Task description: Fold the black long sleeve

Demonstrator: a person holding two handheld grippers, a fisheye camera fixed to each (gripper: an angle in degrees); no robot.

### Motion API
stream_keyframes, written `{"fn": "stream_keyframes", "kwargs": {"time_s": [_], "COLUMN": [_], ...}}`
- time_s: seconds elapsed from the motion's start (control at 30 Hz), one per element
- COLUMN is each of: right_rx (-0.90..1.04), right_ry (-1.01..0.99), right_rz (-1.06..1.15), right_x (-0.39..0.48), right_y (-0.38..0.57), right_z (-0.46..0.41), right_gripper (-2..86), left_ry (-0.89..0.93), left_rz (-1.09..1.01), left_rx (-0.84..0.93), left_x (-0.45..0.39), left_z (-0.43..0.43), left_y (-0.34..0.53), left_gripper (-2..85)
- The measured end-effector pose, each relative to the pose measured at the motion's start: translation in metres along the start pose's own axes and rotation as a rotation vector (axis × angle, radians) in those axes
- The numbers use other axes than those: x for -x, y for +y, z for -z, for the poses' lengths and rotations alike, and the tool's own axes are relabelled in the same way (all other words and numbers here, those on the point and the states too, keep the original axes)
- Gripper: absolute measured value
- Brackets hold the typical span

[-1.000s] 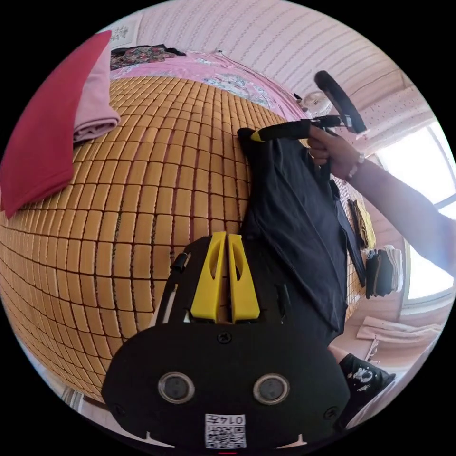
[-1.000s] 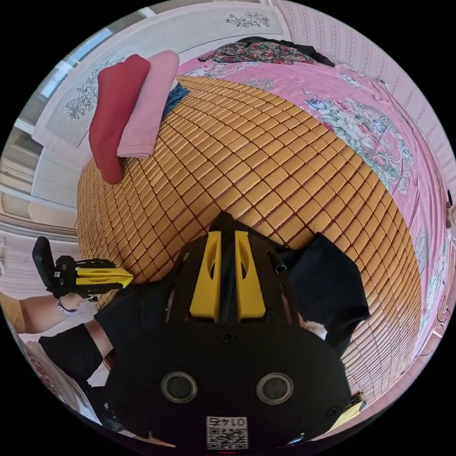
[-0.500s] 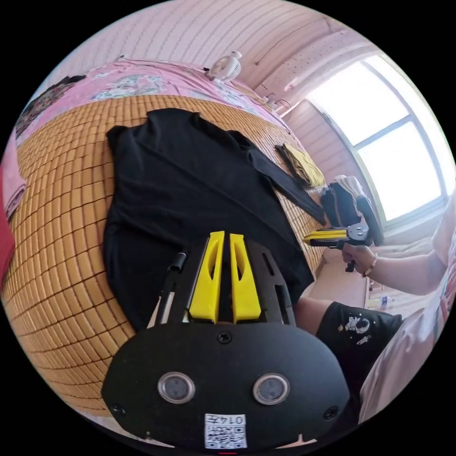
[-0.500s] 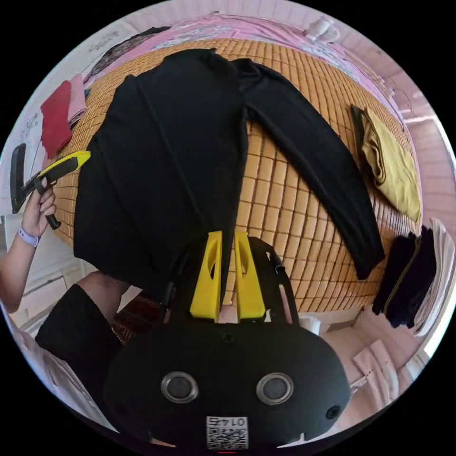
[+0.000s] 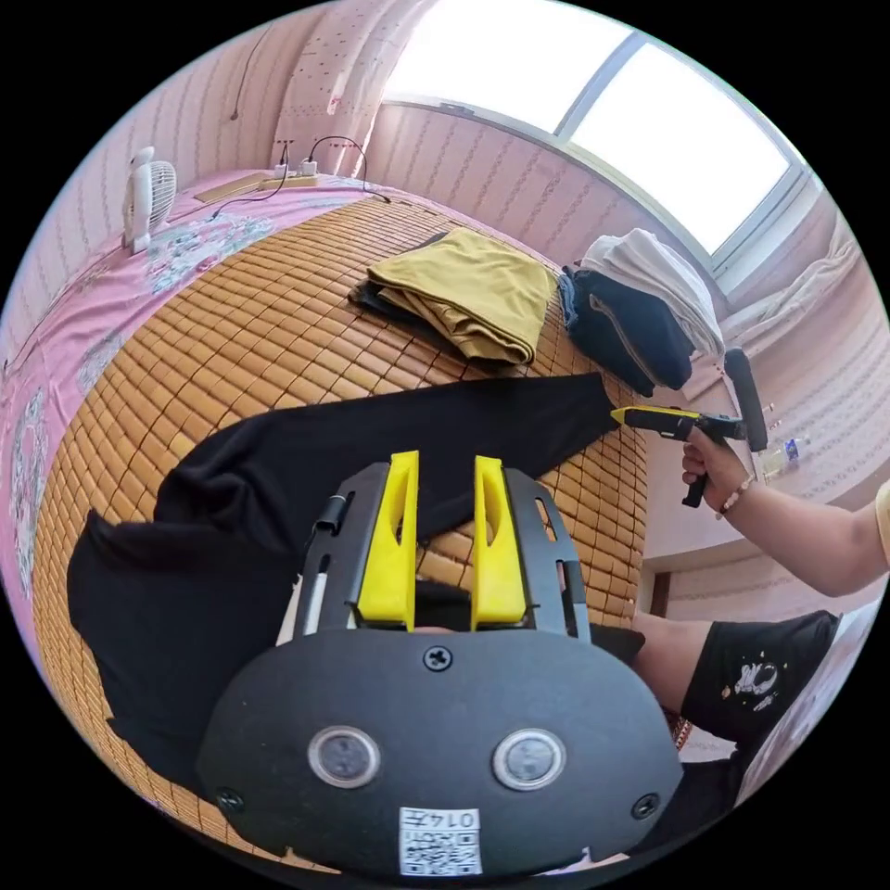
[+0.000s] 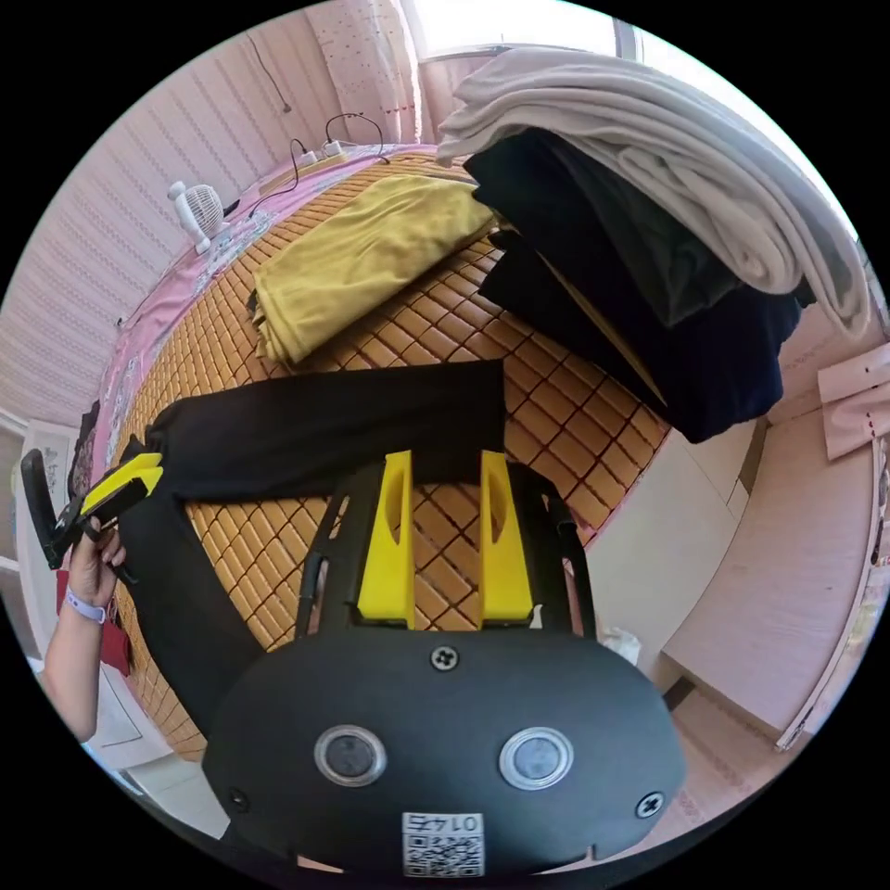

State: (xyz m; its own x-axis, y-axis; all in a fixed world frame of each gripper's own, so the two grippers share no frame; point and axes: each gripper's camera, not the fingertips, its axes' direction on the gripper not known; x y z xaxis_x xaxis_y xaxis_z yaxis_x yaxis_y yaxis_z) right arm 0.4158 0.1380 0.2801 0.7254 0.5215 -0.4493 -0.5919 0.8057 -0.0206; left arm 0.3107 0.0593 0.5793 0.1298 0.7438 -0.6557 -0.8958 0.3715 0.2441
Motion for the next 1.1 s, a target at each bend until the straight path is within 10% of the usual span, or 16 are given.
{"fn": "stream_keyframes", "kwargs": {"time_s": [0.37, 0.77, 0.9, 1.1], "right_rx": [-0.063, -0.210, 0.093, 0.556], "right_ry": [-0.061, -0.967, -1.177, -0.934], "right_rz": [0.152, 0.567, 0.994, 1.468], "right_x": [-0.026, 0.053, 0.156, 0.265], "right_y": [0.026, 0.051, 0.091, 0.222], "right_z": [-0.025, 0.076, 0.081, 0.010], "right_gripper": [1.3, 0.3, 0.6, 3.8], "left_ry": [-0.139, -0.065, -0.105, -0.245], "left_rz": [-0.018, 0.097, 0.276, 0.692], "left_rx": [0.177, -0.283, -0.353, -0.163], "left_x": [0.004, 0.019, 0.036, 0.061], "left_z": [-0.086, 0.083, 0.162, 0.212], "left_y": [-0.056, 0.037, 0.127, 0.294], "left_gripper": [8.1, -0.9, -0.6, 4.8]}}
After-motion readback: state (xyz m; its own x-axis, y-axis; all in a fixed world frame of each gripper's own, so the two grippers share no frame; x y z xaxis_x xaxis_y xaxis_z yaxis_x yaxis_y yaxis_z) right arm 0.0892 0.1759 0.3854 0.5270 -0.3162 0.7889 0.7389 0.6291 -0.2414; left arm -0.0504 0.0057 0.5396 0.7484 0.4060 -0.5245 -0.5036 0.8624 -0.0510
